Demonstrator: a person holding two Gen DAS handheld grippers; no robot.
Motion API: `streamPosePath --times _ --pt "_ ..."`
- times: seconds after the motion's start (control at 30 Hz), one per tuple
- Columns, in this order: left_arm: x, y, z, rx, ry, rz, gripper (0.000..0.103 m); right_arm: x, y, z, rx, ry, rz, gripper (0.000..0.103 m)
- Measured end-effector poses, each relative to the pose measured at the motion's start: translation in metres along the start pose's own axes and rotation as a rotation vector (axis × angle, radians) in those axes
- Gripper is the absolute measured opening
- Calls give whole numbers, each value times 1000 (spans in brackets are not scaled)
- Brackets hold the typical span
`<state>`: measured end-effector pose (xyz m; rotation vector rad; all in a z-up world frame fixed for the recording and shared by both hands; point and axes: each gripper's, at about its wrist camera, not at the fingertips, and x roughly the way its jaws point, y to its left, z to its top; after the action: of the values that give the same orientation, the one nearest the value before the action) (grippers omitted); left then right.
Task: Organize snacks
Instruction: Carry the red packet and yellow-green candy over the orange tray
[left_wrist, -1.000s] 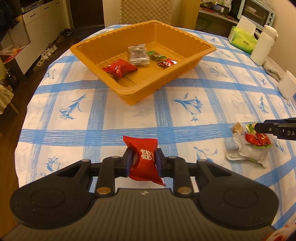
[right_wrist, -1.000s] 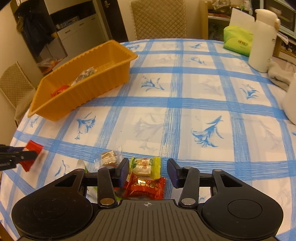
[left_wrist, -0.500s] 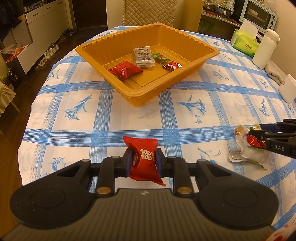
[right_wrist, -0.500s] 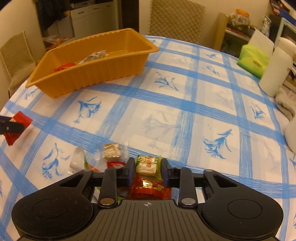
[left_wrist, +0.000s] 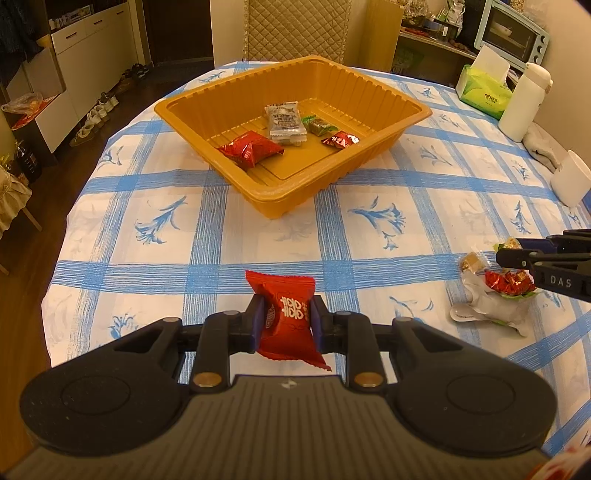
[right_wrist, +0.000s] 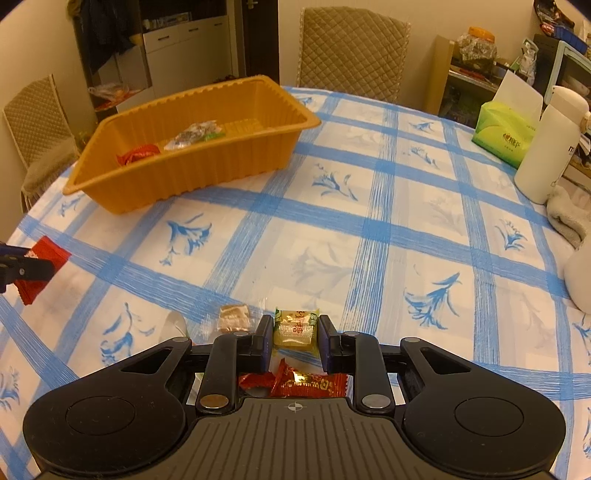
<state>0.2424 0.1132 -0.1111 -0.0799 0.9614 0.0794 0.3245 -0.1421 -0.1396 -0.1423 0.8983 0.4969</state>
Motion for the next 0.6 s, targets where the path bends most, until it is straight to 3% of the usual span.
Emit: streamPosePath --times 0.2,0.6 --pt "-10 -3 2 6 -20 -10 23 -13 -1 6 24 -28 20 25" --pt "-36 -13 25 24 -88 -62 23 -39 11 33 88 -64 159 25"
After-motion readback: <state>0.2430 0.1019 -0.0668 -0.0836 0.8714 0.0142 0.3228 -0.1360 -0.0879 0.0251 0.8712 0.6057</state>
